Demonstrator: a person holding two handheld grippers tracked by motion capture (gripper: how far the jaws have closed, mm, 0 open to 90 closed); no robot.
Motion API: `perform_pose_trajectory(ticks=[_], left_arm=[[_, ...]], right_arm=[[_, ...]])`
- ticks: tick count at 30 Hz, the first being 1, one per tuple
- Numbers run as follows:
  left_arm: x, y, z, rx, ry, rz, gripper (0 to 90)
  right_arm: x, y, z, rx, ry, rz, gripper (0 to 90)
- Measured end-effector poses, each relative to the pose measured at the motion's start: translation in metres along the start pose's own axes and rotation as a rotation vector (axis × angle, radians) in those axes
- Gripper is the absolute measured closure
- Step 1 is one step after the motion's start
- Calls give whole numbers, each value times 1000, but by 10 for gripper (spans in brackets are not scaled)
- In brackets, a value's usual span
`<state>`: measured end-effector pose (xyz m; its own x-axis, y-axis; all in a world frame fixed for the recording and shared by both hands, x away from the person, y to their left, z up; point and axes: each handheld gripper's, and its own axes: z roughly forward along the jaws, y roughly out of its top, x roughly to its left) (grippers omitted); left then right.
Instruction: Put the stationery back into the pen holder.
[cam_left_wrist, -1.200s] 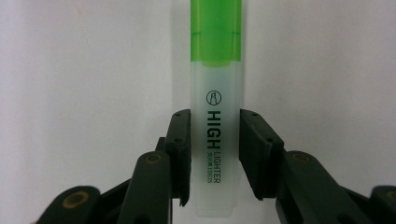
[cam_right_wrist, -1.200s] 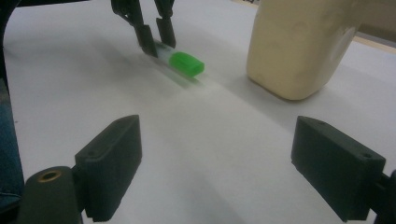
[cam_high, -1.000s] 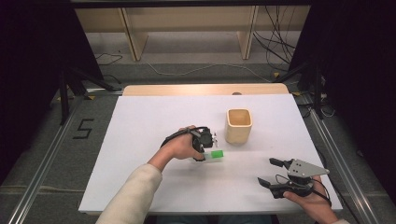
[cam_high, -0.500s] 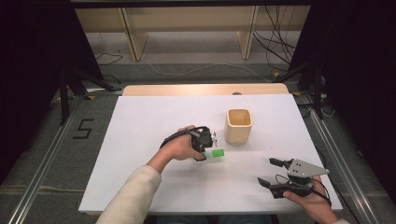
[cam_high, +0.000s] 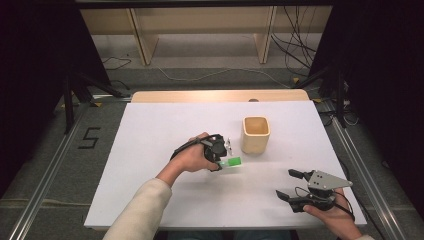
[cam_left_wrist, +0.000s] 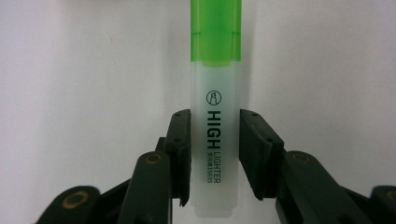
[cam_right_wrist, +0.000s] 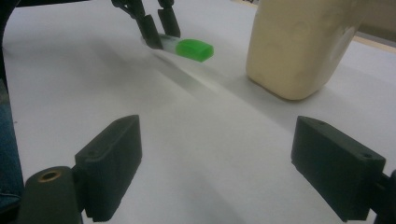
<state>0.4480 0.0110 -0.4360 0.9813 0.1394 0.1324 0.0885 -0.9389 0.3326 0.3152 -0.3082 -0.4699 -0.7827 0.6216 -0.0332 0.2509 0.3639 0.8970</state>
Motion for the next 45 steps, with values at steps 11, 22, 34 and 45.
perform_pose_trajectory(ticks=[11, 22, 34, 45], left_arm=[[-1, -2, -3, -46, 20, -5, 660], [-3, -1, -8, -96, 28, -25, 660], [-3, 1, -11, -149, 40, -46, 660], [-2, -1, -13, -201, 65, -81, 660]], right_arm=[[0, 0, 0, 1, 1, -1, 169], [0, 0, 0, 3, 0, 2, 170], [0, 0, 0, 5, 1, 0, 169], [0, 0, 0, 5, 1, 0, 169]])
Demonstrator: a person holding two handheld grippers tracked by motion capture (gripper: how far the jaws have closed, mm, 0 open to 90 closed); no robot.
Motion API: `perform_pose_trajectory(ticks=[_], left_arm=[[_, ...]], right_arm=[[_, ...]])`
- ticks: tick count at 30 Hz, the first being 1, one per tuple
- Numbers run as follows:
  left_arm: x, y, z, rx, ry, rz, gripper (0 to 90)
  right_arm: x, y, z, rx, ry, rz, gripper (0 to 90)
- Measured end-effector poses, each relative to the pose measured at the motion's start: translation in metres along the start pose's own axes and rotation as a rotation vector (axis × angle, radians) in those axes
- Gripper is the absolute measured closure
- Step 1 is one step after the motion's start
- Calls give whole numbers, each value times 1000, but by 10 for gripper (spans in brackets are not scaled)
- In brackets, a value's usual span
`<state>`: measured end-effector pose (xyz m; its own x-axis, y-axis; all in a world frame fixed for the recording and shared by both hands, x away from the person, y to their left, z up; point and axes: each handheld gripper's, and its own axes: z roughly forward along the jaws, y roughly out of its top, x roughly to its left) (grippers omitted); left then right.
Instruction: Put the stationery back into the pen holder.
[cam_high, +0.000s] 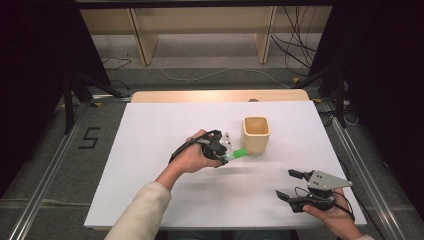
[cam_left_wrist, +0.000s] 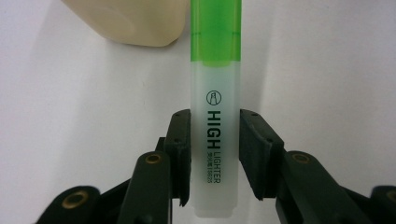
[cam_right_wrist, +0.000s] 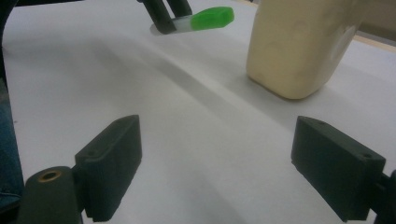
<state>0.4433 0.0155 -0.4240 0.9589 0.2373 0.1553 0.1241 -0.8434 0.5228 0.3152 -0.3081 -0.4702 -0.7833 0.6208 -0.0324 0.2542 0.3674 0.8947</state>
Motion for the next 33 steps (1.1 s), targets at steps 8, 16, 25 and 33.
perform_pose_trajectory(ticks=[8, 16, 25, 33], left_arm=[[0, 1, -1, -21, 6, -8, 660], [0, 1, -3, -52, 19, -26, 660], [1, 2, -5, -85, 30, -50, 660], [2, 3, -7, -119, 38, -72, 660]], right_arm=[[0, 0, 0, 2, -2, -1, 169], [0, 0, 0, 0, 0, 3, 169], [0, 0, 0, 0, 0, 0, 169], [0, 0, 0, 1, 0, 3, 169]])
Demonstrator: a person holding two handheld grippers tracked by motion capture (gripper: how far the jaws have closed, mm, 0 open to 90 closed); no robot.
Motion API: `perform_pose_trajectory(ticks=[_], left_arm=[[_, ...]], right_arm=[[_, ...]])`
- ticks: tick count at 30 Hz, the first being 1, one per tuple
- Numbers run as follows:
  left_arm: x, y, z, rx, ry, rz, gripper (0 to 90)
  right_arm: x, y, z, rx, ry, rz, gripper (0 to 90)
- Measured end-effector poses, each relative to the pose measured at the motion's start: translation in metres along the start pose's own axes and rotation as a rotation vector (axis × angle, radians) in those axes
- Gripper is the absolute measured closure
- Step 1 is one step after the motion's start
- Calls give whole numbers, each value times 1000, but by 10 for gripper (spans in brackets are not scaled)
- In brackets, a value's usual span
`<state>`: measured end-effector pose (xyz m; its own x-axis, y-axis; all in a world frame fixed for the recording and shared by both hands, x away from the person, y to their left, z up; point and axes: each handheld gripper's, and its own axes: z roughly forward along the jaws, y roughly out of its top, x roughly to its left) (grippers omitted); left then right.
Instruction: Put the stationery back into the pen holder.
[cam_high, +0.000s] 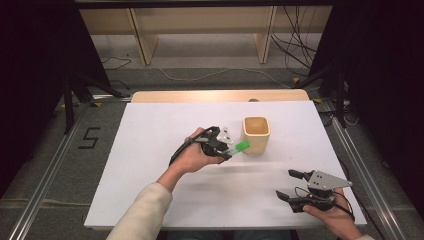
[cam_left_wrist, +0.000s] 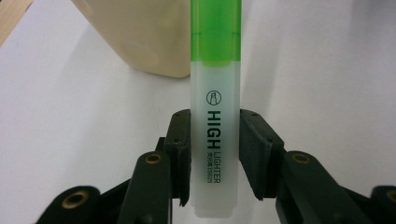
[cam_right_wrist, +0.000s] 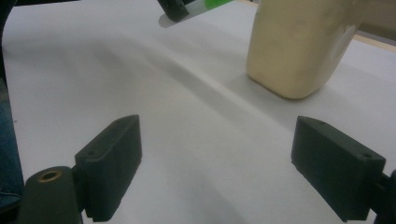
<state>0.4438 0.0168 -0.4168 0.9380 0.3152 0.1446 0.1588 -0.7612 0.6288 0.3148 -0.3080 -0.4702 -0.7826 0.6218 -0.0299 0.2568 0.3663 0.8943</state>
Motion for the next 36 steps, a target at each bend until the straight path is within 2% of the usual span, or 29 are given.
perform_pose_trajectory(ticks=[5, 19, 25, 36], left_arm=[[1, -1, 0, -31, 13, -22, 660], [3, -1, -2, -111, 48, -39, 660], [4, 1, -2, -160, 57, -66, 660], [5, 2, -2, -219, 85, -84, 660]], right_arm=[[0, 0, 0, 1, 0, 0, 169], [0, 0, 0, 0, -1, -2, 169], [0, 0, 0, -3, -2, -3, 169], [0, 0, 0, -4, -1, -3, 169]])
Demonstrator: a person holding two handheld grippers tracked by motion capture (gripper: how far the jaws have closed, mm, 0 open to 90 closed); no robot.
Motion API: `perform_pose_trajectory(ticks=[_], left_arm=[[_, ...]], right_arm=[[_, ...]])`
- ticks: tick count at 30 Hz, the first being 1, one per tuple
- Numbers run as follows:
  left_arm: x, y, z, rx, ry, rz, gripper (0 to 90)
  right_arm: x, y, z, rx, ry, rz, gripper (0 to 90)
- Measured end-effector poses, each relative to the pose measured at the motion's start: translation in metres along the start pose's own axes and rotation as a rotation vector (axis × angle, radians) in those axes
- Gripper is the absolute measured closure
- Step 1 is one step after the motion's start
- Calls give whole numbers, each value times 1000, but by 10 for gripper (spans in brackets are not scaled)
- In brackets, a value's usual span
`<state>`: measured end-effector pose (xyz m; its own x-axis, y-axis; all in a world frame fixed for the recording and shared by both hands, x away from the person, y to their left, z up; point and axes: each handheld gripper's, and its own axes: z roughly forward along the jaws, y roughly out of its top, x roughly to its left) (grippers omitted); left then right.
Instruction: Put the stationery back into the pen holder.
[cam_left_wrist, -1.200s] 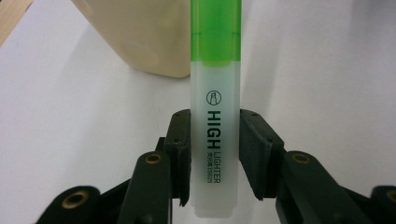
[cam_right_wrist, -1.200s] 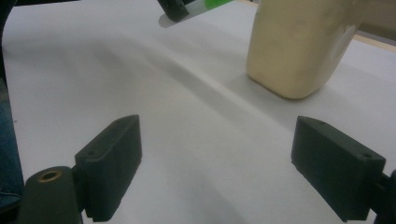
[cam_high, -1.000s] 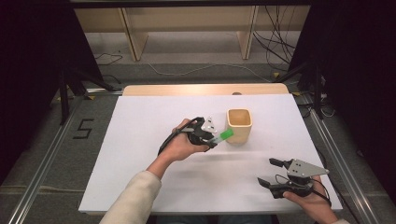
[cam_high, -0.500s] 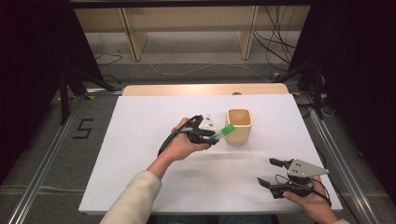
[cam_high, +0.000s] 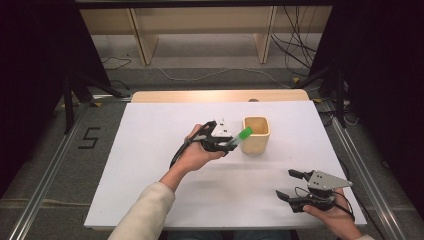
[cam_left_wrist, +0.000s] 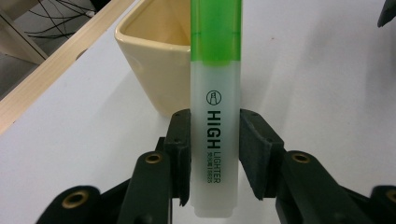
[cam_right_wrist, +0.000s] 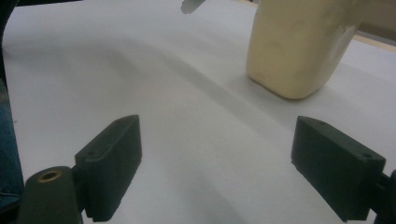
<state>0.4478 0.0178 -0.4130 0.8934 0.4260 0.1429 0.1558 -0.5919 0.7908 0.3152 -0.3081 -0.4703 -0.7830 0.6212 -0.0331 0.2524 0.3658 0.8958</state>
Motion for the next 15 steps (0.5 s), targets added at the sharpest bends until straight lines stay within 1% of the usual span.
perform_pose_trajectory(ticks=[4, 5, 11, 12, 15], left_arm=[[1, 0, 0, -10, 4, -6, 660], [1, 0, 1, -24, 8, -17, 660], [1, 1, 0, -54, 25, -17, 660], [1, 2, -1, -65, 31, -23, 660], [1, 2, -1, -80, 33, -25, 660]], right_arm=[[0, 0, 0, 5, -2, 1, 169], [0, 0, 0, 5, -2, 1, 169], [0, 0, 0, 6, -3, 2, 169], [0, 0, 0, 5, -3, 2, 169], [0, 0, 0, -1, -2, 0, 169]])
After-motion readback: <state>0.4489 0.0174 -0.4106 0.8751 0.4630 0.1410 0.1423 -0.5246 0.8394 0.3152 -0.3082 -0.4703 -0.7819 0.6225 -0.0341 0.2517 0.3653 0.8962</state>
